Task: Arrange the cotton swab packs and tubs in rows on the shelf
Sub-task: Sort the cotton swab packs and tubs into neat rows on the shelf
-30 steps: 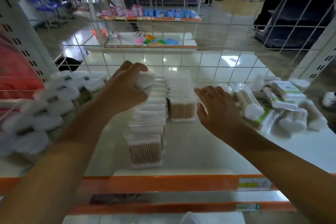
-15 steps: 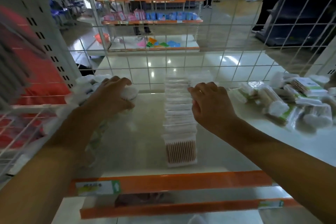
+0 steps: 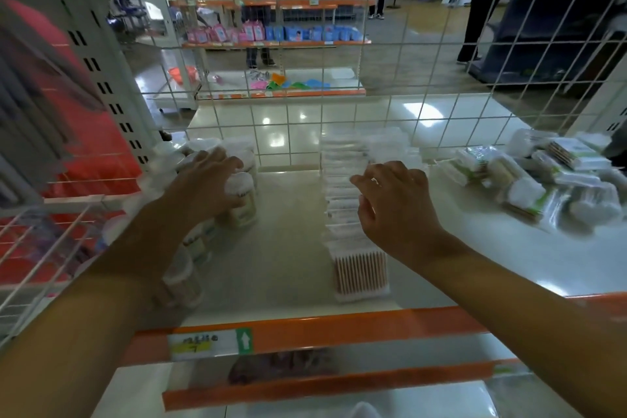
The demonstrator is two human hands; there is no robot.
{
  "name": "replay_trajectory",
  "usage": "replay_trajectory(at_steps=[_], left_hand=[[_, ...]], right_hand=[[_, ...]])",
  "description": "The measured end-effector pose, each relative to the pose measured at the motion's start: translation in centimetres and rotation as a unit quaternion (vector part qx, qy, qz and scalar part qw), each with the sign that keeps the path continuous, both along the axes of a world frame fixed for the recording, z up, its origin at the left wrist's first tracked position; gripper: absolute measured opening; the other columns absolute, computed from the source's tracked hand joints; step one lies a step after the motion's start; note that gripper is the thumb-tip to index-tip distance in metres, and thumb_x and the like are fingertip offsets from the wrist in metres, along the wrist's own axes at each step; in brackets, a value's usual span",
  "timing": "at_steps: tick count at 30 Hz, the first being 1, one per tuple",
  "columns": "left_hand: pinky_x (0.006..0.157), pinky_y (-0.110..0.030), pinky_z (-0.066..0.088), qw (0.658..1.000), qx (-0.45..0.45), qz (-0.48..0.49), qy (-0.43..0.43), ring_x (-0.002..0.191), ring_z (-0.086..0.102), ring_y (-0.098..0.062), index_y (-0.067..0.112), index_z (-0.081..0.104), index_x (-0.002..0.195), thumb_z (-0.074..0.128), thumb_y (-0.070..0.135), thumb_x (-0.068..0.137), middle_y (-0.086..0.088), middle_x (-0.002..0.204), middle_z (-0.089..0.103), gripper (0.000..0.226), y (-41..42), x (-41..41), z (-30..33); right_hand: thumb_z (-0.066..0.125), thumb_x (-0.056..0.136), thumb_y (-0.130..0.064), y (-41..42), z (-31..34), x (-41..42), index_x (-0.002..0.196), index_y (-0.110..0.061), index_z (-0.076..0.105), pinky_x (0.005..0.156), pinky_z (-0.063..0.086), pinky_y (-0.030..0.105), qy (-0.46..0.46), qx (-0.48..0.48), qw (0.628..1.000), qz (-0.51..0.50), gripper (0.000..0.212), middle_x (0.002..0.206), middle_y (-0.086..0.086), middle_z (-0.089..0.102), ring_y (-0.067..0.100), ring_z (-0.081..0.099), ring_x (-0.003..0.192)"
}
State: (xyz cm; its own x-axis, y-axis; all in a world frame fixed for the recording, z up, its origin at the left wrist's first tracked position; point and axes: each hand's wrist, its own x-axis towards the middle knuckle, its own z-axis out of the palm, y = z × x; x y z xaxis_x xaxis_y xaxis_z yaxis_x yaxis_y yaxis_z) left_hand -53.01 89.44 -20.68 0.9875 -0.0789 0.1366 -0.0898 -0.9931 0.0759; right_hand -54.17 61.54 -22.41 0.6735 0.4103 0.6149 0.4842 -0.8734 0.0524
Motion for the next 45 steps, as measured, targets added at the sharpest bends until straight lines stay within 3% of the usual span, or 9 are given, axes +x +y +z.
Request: replay_trajectory(at_steps=[4,17,21,30,36,41,45], left_hand=[[0.095,-0.041,0.037,1.0,0.01,-0.011,0.015,0.118,0.043,-0.029,0.015,0.051,0.127,0.067,0.031,0.08,-0.011,0.13,0.048,0.052,0.2,-0.2,0.0],[0.101,-0.046,0.035,0.998,0.063,-0.001,-0.012,0.122,0.041,-0.029,0.014,0.055,0.125,0.061,0.042,0.082,-0.011,0.134,0.046,0.052,-0.2,0.5,-0.5],[0.101,-0.048,0.033,0.999,0.021,0.015,-0.033,0.122,0.041,-0.034,0.012,0.053,0.126,0.065,0.038,0.082,-0.014,0.134,0.046,0.052,-0.4,0.3,-0.5],[0.1,-0.047,0.037,0.999,0.028,0.016,-0.033,0.121,0.045,-0.033,0.011,0.049,0.13,0.061,0.039,0.085,-0.014,0.134,0.05,0.055,-1.4,-0.3,0.9],[0.085,-0.039,0.042,0.992,0.032,-0.077,-0.097,0.107,0.051,-0.03,0.009,0.054,0.126,0.06,0.034,0.086,-0.013,0.116,0.058,0.048,-6.8,-1.0,2.9],[0.087,-0.04,0.043,0.982,0.046,-0.157,-0.096,0.106,0.052,-0.029,0.008,0.053,0.125,0.059,0.034,0.086,-0.011,0.114,0.059,0.048,-13.4,-1.4,2.8],[0.088,-0.042,0.044,0.977,0.053,-0.181,-0.104,0.105,0.054,-0.03,0.006,0.057,0.12,0.062,0.031,0.083,-0.012,0.113,0.06,0.045,-18.2,-1.8,2.4]], right_hand=[[0.056,0.065,-0.018,0.0,-0.2,-0.3,0.092,-0.009,0.069,0.07,0.048,0.044,-0.006,0.0,1.0,-0.006,0.032,0.089,0.008,0.067,0.031,0.063,0.085],[0.056,0.066,-0.017,-0.6,-1.0,-0.8,0.096,-0.009,0.069,0.074,0.047,0.047,0.027,0.016,0.999,-0.009,0.033,0.089,0.007,0.066,0.032,0.062,0.087],[0.055,0.067,-0.016,-0.6,-1.1,-0.7,0.101,-0.008,0.067,0.074,0.047,0.048,0.045,0.037,0.998,-0.003,0.036,0.091,0.008,0.066,0.032,0.062,0.088],[0.045,0.077,-0.019,-0.9,-0.8,-0.5,0.101,-0.006,0.066,0.073,0.049,0.042,0.043,0.077,0.995,0.041,0.034,0.092,0.009,0.067,0.03,0.063,0.088],[0.052,0.077,-0.015,-1.9,-0.7,0.1,0.103,-0.005,0.065,0.074,0.05,0.043,0.062,0.099,0.992,0.047,0.031,0.094,0.01,0.066,0.03,0.062,0.09],[0.052,0.078,-0.011,-3.7,-0.7,0.7,0.102,-0.005,0.064,0.071,0.05,0.039,0.056,0.095,0.993,0.036,0.027,0.093,0.011,0.065,0.031,0.061,0.086],[0.036,0.083,-0.022,-6.0,-0.6,1.3,0.1,-0.004,0.065,0.068,0.051,0.039,0.054,0.102,0.993,0.032,0.037,0.09,0.012,0.065,0.032,0.062,0.083]])
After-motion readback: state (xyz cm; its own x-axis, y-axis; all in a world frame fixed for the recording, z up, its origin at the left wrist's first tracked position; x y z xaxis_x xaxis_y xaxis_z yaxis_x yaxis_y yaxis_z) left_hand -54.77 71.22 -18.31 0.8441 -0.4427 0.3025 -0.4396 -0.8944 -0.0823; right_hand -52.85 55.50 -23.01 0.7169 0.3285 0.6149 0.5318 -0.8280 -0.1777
